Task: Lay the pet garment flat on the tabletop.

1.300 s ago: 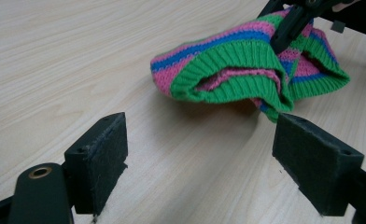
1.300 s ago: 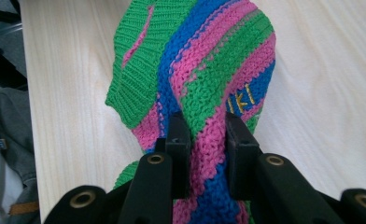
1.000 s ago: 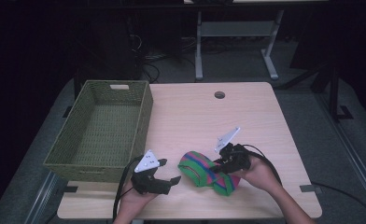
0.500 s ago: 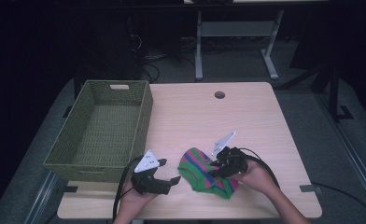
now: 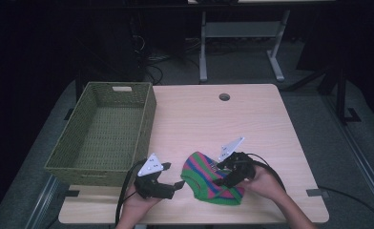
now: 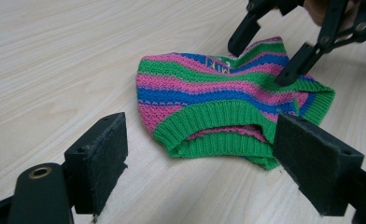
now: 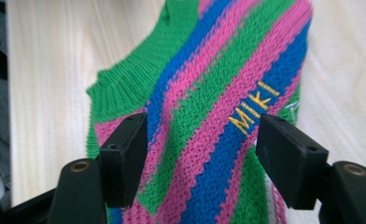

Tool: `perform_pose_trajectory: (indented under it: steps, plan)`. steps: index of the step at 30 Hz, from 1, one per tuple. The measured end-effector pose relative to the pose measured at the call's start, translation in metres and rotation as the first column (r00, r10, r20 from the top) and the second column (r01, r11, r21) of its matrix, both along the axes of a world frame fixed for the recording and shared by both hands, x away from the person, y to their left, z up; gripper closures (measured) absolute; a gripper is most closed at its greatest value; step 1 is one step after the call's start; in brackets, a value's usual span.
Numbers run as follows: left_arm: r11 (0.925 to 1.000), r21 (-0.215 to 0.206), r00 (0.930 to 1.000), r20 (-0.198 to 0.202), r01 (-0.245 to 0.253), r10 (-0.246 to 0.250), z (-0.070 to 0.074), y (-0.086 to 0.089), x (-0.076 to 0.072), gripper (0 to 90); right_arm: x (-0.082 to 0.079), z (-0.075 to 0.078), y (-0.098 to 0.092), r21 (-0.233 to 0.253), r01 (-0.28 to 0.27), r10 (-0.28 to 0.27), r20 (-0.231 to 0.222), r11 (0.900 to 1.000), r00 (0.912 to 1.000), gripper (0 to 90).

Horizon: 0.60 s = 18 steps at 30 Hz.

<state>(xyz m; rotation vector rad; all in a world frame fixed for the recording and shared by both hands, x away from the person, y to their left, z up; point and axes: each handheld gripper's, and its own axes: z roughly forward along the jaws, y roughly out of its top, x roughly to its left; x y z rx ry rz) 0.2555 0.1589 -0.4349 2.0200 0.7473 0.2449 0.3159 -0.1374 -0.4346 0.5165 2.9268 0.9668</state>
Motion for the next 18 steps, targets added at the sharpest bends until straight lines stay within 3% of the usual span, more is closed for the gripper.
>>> perform_pose_trajectory:
  steps: [4, 6, 12, 18]
  plan:
    - [1.0, -0.001, 1.0, 0.0, 0.001, -0.001, 0.0, -0.001, 0.0, 17.7, -0.008, 0.008, -0.004, 0.018, 0.004, -0.004, 0.015, 1.0, 0.9999, 37.9]
    - [1.0, -0.004, 1.0, -0.002, 0.0, 0.0, 0.0, -0.001, 0.0, 17.7, -0.013, 0.01, -0.003, 0.02, -0.019, 0.018, 0.034, 1.0, 0.9992, 39.6]
    - [1.0, 0.001, 1.0, -0.001, 0.004, -0.004, 0.0, -0.001, 0.0, 17.7, -0.023, 0.011, 0.003, 0.026, -0.075, 0.074, 0.038, 0.997, 0.9965, 46.2]
    - [1.0, -0.001, 1.0, -0.002, 0.003, -0.003, 0.0, -0.001, 0.0, 17.7, -0.028, 0.005, 0.013, -0.004, -0.134, 0.134, 0.004, 0.991, 0.9909, 51.3]
